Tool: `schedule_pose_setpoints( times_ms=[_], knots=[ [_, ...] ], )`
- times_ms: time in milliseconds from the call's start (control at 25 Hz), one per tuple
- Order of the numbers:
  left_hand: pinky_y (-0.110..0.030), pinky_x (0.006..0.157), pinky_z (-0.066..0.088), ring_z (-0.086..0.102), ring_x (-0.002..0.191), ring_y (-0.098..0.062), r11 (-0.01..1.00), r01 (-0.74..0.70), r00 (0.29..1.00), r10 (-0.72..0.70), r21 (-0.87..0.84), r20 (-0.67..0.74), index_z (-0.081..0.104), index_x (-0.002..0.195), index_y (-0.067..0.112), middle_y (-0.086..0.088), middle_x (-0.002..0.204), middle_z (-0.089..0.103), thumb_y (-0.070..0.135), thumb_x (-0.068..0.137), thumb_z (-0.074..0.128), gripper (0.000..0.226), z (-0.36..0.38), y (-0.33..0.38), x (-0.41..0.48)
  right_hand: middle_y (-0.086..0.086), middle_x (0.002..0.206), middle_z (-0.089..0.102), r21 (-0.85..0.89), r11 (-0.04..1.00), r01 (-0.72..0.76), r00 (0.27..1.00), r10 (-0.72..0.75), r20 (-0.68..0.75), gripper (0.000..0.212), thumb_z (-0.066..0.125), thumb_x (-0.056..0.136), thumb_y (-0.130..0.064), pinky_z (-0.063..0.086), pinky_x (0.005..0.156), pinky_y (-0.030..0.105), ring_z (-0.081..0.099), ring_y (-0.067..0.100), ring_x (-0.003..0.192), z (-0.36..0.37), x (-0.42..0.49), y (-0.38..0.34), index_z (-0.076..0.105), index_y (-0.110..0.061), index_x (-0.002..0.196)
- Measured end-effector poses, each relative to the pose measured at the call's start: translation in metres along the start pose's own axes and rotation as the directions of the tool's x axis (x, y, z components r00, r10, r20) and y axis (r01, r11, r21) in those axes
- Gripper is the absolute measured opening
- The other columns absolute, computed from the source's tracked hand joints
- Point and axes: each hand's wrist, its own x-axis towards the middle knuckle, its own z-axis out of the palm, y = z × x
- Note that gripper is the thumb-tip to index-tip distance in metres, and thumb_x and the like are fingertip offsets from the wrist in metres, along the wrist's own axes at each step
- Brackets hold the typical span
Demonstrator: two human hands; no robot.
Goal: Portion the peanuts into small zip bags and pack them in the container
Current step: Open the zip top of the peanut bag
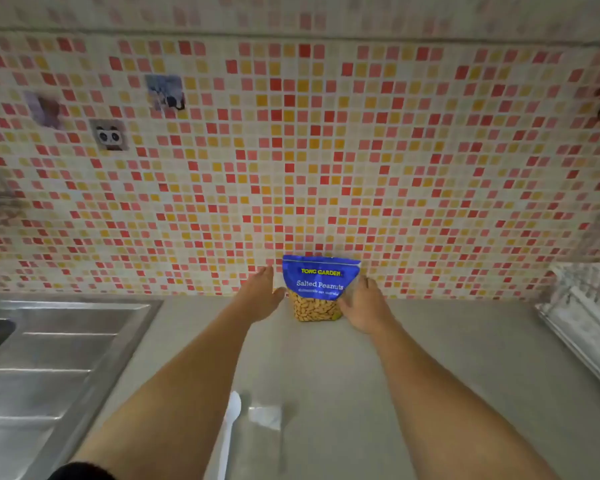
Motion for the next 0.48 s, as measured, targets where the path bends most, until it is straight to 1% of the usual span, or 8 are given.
schedule_pose_setpoints(
  times_ms=[80,200,280,320,360,400,440,480],
  knots=[
    [-0.036,0.113,0.022,0.022,0.142,-0.029,0.995,-0.007,1.000,0.005,-0.098,-0.025,0.012,0.147,0.005,-0.014,0.155,0.020,0.024,0.098,0.042,0.061,0.009,-0.002,0.033,0.020,0.143,0.035,0.045,0.999,-0.024,0.999,0.025,-0.022,0.072,0.056,0.088,-0.031,0.036,0.106,0.040,0.039,0.033,0.129,0.013,0.029,0.007,0.022,0.000,0.143],
    [-0.034,0.115,0.020,0.014,0.145,-0.026,0.984,-0.003,0.999,-0.006,-0.181,-0.050,0.003,0.148,0.008,-0.009,0.159,0.005,0.020,0.098,0.043,0.066,0.027,-0.005,0.074,0.020,0.144,0.033,0.129,0.988,-0.091,0.996,0.092,-0.009,0.072,0.056,0.089,-0.029,0.037,0.107,0.041,0.039,0.034,0.130,0.031,0.068,0.017,0.019,0.000,0.144],
    [-0.032,0.113,0.022,0.015,0.145,-0.025,0.971,0.012,0.998,-0.026,-0.241,-0.057,0.001,0.148,0.007,-0.009,0.159,0.001,0.018,0.097,0.043,0.067,0.038,-0.006,0.092,0.018,0.144,0.036,0.204,0.972,-0.118,0.992,0.124,-0.020,0.072,0.055,0.089,-0.029,0.039,0.105,0.041,0.040,0.033,0.129,0.041,0.085,0.021,0.019,-0.002,0.145],
    [-0.032,0.113,0.024,0.017,0.144,-0.026,0.966,0.006,0.997,-0.024,-0.259,-0.069,0.004,0.148,0.006,-0.010,0.158,0.004,0.018,0.097,0.044,0.066,0.041,-0.006,0.098,0.016,0.143,0.038,0.253,0.959,-0.129,0.989,0.142,-0.036,0.070,0.055,0.090,-0.028,0.040,0.103,0.042,0.042,0.033,0.128,0.045,0.089,0.021,0.020,-0.003,0.145],
    [-0.034,0.112,0.026,0.022,0.142,-0.027,0.964,-0.005,0.996,-0.018,-0.264,-0.083,0.009,0.148,0.006,-0.012,0.157,0.012,0.017,0.097,0.044,0.064,0.044,-0.007,0.105,0.016,0.140,0.042,0.324,0.937,-0.132,0.983,0.165,-0.075,0.067,0.055,0.090,-0.025,0.042,0.101,0.041,0.045,0.033,0.126,0.052,0.094,0.023,0.022,-0.003,0.144],
    [-0.036,0.109,0.030,0.029,0.138,-0.029,0.964,-0.020,0.994,-0.009,-0.264,-0.108,0.016,0.147,0.005,-0.014,0.153,0.022,0.016,0.096,0.045,0.059,0.047,-0.009,0.111,0.016,0.137,0.046,0.406,0.900,-0.157,0.968,0.223,-0.119,0.062,0.055,0.090,-0.023,0.044,0.098,0.039,0.048,0.033,0.124,0.056,0.098,0.024,0.028,-0.003,0.141],
    [-0.036,0.105,0.036,0.036,0.133,-0.030,0.964,-0.034,0.990,-0.005,-0.265,-0.143,0.026,0.144,0.005,-0.016,0.147,0.032,0.014,0.095,0.046,0.053,0.049,-0.010,0.115,0.016,0.133,0.051,0.484,0.857,-0.179,0.944,0.289,-0.162,0.054,0.055,0.090,-0.020,0.045,0.092,0.034,0.052,0.032,0.120,0.058,0.102,0.027,0.035,-0.002,0.137],
    [-0.035,0.099,0.040,0.043,0.125,-0.031,0.964,-0.045,0.985,-0.001,-0.262,-0.173,0.036,0.139,0.005,-0.017,0.139,0.041,0.012,0.095,0.047,0.046,0.050,-0.012,0.119,0.017,0.128,0.055,0.542,0.814,-0.207,0.920,0.351,-0.176,0.045,0.055,0.090,-0.018,0.044,0.084,0.030,0.055,0.032,0.115,0.056,0.105,0.027,0.044,-0.001,0.130]
  ],
)
